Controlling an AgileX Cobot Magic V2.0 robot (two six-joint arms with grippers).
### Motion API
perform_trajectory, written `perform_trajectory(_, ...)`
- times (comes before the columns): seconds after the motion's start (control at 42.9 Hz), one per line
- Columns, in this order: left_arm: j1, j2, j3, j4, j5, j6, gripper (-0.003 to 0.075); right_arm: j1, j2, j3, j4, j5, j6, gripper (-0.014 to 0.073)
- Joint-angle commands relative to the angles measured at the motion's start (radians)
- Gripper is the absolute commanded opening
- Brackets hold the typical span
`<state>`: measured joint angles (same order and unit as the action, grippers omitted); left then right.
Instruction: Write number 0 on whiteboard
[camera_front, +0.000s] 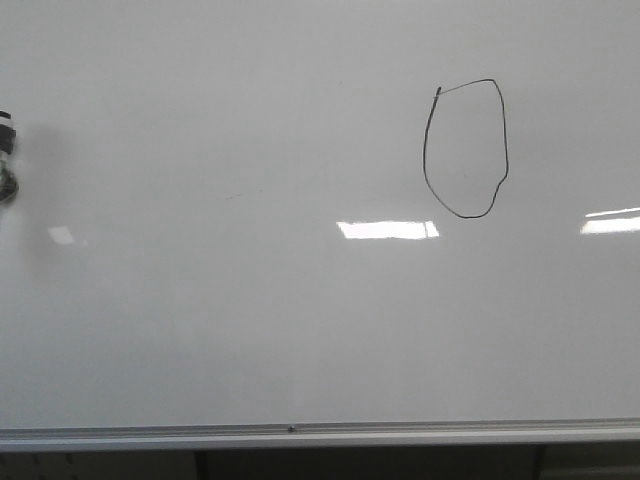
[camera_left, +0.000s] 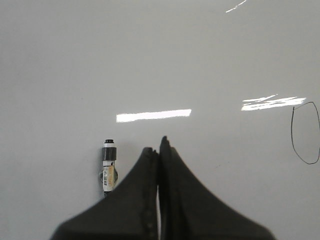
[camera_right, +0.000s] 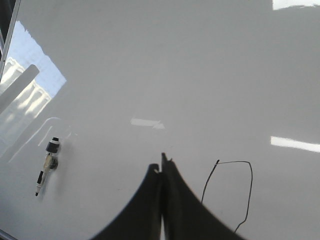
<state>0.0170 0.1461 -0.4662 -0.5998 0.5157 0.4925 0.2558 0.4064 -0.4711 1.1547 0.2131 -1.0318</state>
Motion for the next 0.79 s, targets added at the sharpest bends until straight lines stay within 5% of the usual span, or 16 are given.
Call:
perform_trajectory(0.0, 0.000, 0.011, -0.025, -0.031, -0.059, -0.003, -0.0020, -0.005, 0.004, -0.025, 0.020, -0.037, -0.009, -0.0069)
perform_trajectory(0.257, 0.000, 0.006, 0.018, 0.033, -0.167, -0.021, -0.0020, -0.005, 0.004, -0.025, 0.020, -0.037, -0.009, -0.0069)
perform_trajectory(0.537, -0.041, -0.143, 0.216, 0.547, -0.311, -0.535, -0.0020, -0.005, 0.004, -0.025, 0.020, -0.038, -0.009, -0.0069)
perform_trajectory(0.77, -0.013, -0.170, 0.384, 0.600, -0.346, -0.565, -0.0020, -0.005, 0.005, -0.025, 0.020, -0.038, -0.009, -0.0069)
